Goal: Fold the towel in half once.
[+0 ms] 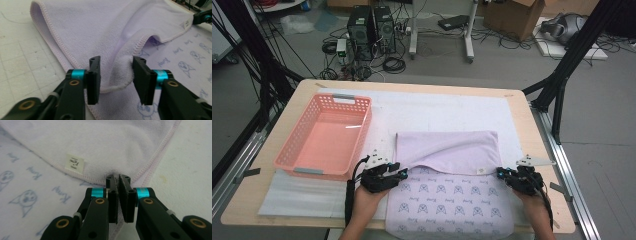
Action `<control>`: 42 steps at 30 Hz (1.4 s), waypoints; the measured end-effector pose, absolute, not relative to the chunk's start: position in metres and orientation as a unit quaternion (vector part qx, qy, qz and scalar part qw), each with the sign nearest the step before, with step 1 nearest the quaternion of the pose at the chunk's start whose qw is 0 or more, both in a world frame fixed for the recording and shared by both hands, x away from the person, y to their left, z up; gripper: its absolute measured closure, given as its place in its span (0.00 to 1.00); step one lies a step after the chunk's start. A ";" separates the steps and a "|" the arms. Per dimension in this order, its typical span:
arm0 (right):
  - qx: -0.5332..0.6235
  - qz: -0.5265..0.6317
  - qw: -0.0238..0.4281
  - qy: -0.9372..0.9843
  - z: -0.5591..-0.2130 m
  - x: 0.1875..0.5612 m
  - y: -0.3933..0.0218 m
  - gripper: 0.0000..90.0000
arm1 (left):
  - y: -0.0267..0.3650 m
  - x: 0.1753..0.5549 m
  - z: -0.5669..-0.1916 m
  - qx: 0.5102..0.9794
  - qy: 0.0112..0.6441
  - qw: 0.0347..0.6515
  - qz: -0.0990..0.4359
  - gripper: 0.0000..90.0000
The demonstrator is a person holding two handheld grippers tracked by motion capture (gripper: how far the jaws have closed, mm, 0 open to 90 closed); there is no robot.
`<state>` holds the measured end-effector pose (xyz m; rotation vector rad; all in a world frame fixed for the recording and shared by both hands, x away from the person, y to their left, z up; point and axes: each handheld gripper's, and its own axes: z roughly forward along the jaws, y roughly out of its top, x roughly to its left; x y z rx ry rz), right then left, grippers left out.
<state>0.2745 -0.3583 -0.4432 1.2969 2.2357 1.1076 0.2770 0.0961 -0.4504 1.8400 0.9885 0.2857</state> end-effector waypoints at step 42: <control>0.409 0.412 0.086 0.810 -0.420 0.142 -0.382 0.79 | 0.127 0.177 -0.432 0.768 0.363 0.524 0.062 0.68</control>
